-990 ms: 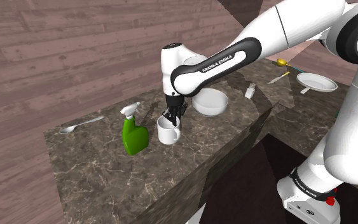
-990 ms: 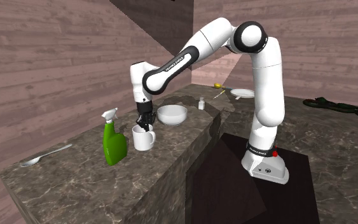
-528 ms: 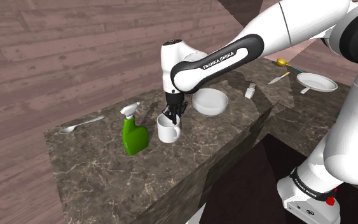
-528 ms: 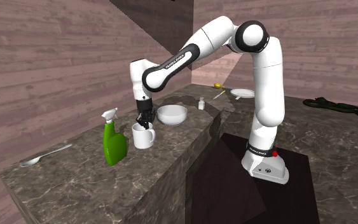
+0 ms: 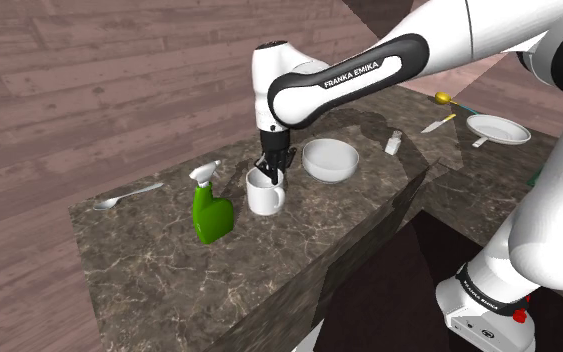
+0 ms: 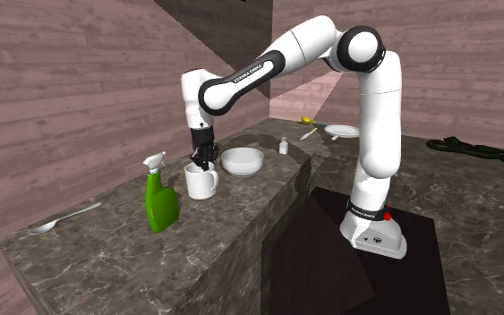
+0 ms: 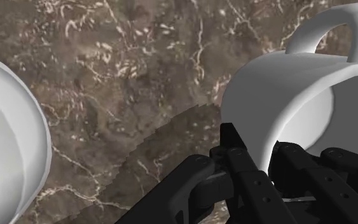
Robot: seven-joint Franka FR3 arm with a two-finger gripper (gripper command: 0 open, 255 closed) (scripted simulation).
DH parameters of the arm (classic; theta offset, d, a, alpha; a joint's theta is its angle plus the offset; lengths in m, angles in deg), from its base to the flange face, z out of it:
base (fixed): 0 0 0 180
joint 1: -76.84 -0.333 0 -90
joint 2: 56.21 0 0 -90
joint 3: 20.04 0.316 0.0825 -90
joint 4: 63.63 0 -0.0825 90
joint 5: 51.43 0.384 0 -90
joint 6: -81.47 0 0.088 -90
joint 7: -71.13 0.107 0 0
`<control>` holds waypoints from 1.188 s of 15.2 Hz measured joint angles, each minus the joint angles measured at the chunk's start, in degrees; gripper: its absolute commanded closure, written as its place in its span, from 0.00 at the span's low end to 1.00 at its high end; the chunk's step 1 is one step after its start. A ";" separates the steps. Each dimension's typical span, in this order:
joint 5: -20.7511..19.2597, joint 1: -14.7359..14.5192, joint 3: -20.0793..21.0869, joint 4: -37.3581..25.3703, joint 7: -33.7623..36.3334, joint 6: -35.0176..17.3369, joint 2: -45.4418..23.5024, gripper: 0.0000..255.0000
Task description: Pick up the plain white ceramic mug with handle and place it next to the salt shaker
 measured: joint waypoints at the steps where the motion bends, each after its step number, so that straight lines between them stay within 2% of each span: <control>1: 0.11 -0.01 0.05 -0.40 0.01 0.64 0.27 1.00; 18: 1.33 0.23 0.23 -9.65 -0.56 12.94 3.49 1.00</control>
